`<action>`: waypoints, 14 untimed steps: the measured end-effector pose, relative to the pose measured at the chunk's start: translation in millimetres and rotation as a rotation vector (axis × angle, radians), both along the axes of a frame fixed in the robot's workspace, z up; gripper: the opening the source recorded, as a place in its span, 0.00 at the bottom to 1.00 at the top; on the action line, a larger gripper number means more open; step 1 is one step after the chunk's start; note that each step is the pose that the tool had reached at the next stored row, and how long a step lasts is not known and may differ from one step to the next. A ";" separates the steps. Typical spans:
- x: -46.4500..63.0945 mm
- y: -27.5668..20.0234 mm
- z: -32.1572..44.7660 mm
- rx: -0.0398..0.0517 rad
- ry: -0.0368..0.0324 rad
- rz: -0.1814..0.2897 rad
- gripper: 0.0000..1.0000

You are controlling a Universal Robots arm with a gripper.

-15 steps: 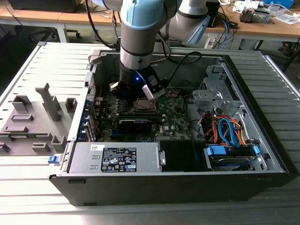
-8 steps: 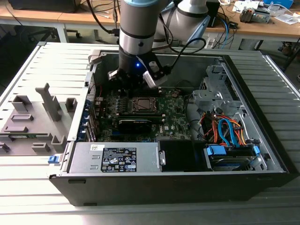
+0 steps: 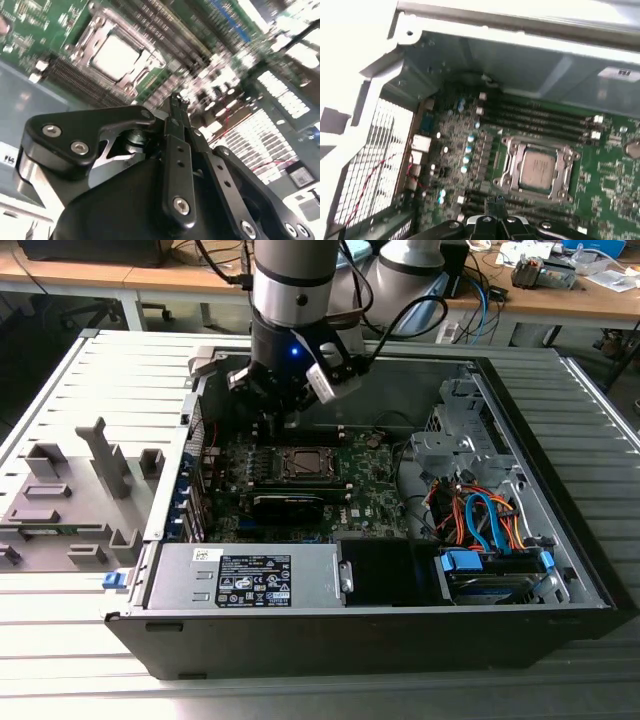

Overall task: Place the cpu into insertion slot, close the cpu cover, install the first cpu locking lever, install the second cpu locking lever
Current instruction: 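Install the second cpu locking lever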

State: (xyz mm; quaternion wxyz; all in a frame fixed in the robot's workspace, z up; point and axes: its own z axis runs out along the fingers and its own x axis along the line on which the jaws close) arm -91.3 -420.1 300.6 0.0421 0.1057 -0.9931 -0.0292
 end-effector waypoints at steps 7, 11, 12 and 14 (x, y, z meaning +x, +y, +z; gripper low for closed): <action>0.0 0.0 -0.2 -0.0615 -0.0589 -0.002 0.11; 0.0 -0.1 -0.6 -0.0613 -0.1073 -0.003 0.11; 0.0 -0.1 -0.6 -0.0613 -0.1072 -0.003 0.11; 0.0 -0.1 -0.8 -0.0653 -0.1065 -0.031 0.11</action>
